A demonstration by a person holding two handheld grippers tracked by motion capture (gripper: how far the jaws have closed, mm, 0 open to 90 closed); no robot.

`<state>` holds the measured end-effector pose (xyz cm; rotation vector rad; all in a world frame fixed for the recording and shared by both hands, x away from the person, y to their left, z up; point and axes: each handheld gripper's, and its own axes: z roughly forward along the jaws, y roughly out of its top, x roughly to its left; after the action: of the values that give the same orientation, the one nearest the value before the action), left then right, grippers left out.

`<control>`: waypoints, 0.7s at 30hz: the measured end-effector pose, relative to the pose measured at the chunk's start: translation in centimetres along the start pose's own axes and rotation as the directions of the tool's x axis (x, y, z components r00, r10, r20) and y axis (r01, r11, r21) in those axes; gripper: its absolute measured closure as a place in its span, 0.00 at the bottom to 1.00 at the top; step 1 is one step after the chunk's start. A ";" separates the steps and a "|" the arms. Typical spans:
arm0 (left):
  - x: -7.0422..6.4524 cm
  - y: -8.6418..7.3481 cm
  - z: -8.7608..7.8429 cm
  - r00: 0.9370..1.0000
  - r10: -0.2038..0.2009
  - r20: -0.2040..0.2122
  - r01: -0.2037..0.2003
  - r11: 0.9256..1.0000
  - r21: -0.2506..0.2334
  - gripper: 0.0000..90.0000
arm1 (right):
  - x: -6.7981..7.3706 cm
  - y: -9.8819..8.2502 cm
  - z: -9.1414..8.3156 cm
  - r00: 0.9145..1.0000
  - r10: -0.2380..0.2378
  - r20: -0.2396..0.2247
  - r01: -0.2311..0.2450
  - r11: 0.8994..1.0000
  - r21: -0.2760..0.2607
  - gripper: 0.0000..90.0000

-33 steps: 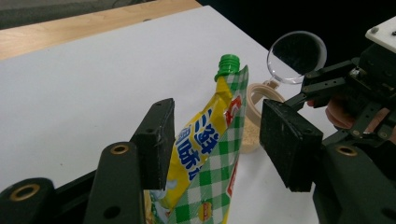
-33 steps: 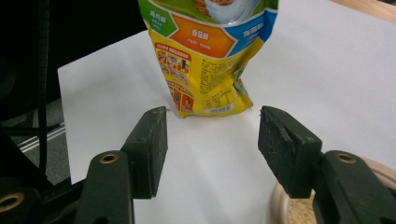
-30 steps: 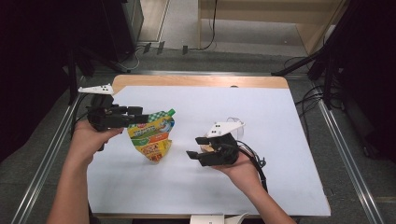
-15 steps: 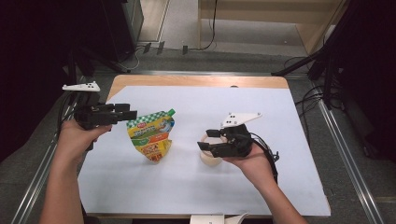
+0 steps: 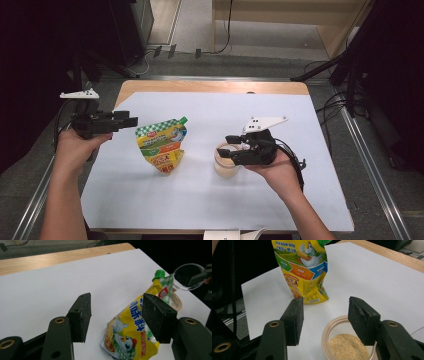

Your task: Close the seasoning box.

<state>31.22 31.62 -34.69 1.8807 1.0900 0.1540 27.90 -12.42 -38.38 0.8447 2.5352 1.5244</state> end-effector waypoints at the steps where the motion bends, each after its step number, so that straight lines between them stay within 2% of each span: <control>1: 0.1 -0.1 0.1 1.000 -0.003 0.002 0.003 1.000 0.002 0.47 | 0.0 0.1 -0.1 1.000 0.005 0.001 -0.005 1.000 -0.002 0.53; 8: 0.9 -0.7 0.7 1.000 -0.008 -0.019 0.008 1.000 0.017 0.45 | -0.1 1.0 -2.1 1.000 0.008 0.013 -0.008 0.999 -0.044 0.57; 13: 1.6 -1.2 1.1 0.999 -0.020 -0.029 0.020 1.000 0.022 0.44 | -0.8 1.2 -3.6 0.999 0.025 0.044 -0.023 0.998 -0.061 0.62; 21: 1.6 -1.4 1.9 1.000 -0.015 -0.018 0.016 0.999 0.045 0.43 | -2.1 1.2 -5.7 0.995 0.050 0.087 -0.043 0.996 -0.080 0.81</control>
<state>32.26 31.86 -37.34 1.9141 1.1285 0.1386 28.31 -17.56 -34.95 0.9456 2.3934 1.5515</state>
